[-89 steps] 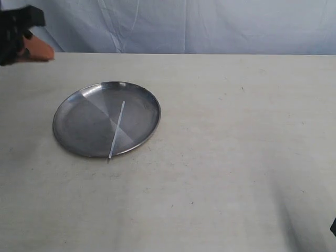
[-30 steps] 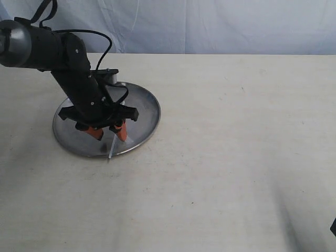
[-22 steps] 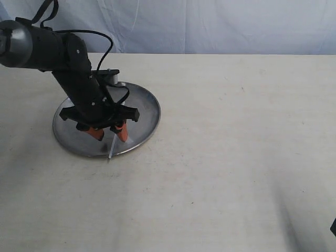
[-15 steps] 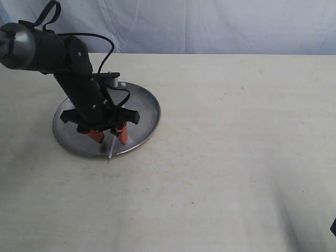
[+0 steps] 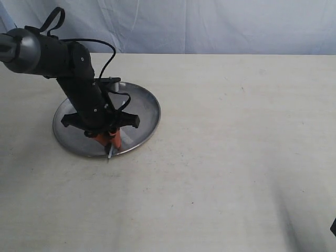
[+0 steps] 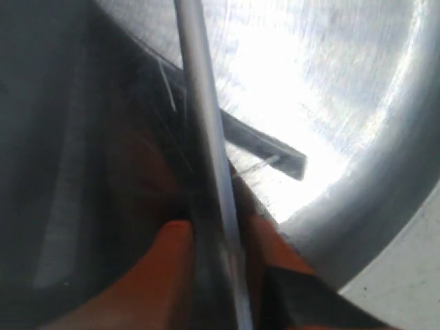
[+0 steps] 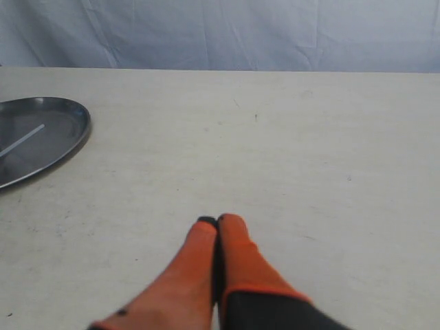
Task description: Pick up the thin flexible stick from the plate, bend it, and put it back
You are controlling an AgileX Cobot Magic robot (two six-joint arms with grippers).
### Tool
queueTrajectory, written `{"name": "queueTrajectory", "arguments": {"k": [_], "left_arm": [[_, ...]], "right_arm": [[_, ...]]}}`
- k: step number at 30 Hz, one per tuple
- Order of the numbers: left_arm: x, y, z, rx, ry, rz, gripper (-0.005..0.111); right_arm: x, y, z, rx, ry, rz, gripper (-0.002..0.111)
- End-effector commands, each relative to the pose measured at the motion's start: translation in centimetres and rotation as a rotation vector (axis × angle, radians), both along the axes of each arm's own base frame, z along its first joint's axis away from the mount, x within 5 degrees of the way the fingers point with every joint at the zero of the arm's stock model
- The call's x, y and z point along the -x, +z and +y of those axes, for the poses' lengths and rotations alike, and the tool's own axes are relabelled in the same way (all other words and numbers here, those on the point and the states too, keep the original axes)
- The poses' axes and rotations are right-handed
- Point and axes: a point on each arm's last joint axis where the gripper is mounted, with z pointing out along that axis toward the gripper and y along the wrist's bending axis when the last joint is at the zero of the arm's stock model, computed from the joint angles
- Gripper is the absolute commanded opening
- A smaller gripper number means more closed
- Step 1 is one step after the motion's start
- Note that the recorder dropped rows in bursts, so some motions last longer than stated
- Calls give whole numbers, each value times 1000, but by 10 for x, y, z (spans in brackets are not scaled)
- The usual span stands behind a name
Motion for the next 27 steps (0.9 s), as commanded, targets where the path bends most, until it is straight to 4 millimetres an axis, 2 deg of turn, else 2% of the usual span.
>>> {"name": "queueTrajectory", "arguments": {"k": [1, 9, 17, 21, 24, 27], "left_arm": [[0, -2, -2, 9, 6, 10, 0], [-3, 6, -3, 26, -21, -51, 0], [2, 49, -4, 90, -86, -164, 0], [24, 75, -2, 195, -120, -226, 0], [43, 84, 0, 269, -148, -259, 0], [68, 83, 3, 359, -213, -289, 0]], "right_arm": [[0, 1, 0, 3, -5, -15, 0], [0, 1, 0, 3, -5, -15, 0], [0, 1, 0, 3, -6, -19, 0], [0, 1, 0, 3, -6, -19, 0], [0, 1, 0, 3, -6, -19, 0], [0, 1, -2, 55, -6, -22, 0]]}}
